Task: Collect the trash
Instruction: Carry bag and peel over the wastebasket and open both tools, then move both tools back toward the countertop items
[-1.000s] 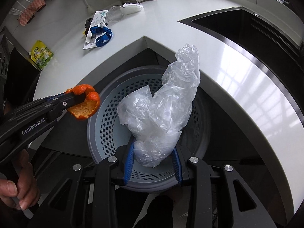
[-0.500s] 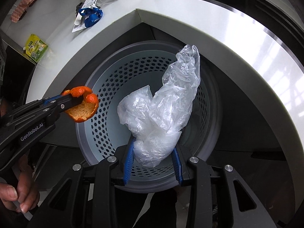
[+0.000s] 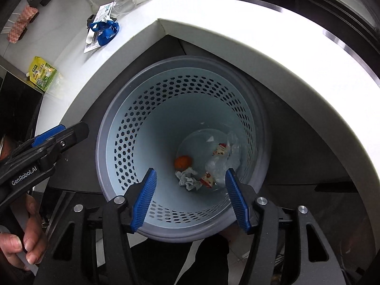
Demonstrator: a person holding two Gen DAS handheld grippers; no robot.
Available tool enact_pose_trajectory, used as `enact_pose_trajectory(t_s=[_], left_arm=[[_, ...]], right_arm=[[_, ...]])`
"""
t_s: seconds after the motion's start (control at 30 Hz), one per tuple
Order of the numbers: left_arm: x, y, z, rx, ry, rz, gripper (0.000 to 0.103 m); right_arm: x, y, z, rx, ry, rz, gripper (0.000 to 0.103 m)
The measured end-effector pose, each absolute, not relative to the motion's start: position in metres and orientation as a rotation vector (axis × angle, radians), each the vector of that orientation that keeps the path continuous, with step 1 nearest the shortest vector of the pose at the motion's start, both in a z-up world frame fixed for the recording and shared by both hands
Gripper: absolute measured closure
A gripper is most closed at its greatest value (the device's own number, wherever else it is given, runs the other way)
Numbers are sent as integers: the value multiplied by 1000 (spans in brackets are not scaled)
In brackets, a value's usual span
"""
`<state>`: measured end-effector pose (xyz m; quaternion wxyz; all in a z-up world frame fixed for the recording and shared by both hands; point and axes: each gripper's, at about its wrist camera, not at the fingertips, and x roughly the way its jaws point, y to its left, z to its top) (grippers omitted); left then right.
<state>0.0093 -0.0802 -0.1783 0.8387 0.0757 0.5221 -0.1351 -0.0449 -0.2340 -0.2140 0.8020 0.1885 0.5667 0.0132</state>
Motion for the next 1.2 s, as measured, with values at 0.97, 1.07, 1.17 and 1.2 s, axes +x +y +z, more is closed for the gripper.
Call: enact_pose_trajectory(t_s=[0.97, 1.07, 1.17, 1.2], left_arm=[[-11, -86, -85, 141, 927, -277, 24], [-13, -81, -73, 135, 902, -264, 24], [-13, -69, -63, 126, 876, -240, 21], [-12, -64, -59, 121, 868, -232, 20]], right_arm=[[-71, -256, -126, 385, 1013, 41, 41], [-67, -257, -116, 386, 980, 53, 41], [-59, -254, -108, 385, 958, 74, 41], [-54, -252, -106, 382, 955, 82, 41]])
